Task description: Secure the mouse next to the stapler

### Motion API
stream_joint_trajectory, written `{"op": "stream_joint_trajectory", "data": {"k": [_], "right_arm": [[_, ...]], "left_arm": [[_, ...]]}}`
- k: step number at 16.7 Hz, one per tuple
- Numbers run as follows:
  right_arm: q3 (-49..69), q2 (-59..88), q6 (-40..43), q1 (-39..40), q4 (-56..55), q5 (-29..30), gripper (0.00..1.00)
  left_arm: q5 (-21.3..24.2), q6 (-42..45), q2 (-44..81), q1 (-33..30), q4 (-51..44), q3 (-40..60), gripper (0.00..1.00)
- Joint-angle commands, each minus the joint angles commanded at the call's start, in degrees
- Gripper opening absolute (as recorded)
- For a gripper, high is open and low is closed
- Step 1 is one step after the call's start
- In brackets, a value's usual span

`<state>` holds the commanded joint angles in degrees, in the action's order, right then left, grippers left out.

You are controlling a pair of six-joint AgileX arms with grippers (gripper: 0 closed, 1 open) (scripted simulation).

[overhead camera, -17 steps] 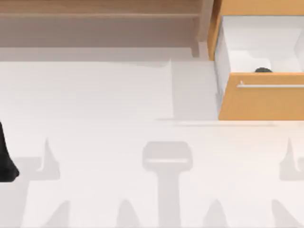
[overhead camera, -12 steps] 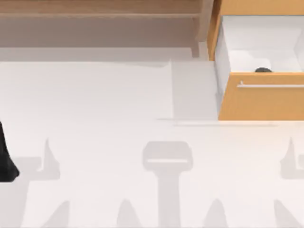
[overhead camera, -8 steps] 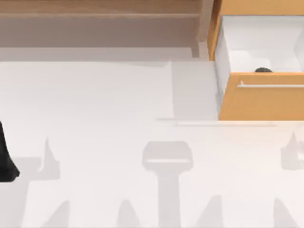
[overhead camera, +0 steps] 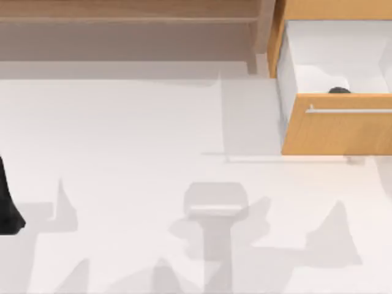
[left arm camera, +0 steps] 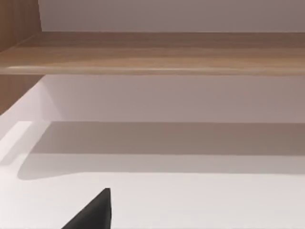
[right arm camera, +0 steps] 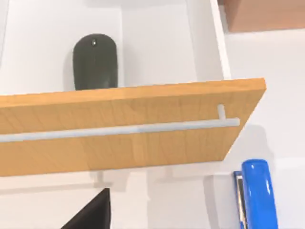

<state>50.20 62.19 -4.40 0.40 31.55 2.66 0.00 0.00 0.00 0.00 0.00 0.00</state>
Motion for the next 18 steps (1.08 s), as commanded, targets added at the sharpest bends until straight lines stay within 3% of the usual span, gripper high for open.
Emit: {"op": "stream_joint_trajectory", "data": {"k": [10, 18], "right_arm": [[49.63, 51.79, -3.52, 6.43, 25.23, -1.01, 1.00], [70.58, 74.84, -4.15, 7.41, 35.80, -1.47, 1.00]], "left_arm": [[0.00, 0.00, 0.00, 0.00, 0.00, 0.00, 1.00], [0.00, 0.00, 0.00, 0.00, 0.00, 0.00, 1.00]]}}
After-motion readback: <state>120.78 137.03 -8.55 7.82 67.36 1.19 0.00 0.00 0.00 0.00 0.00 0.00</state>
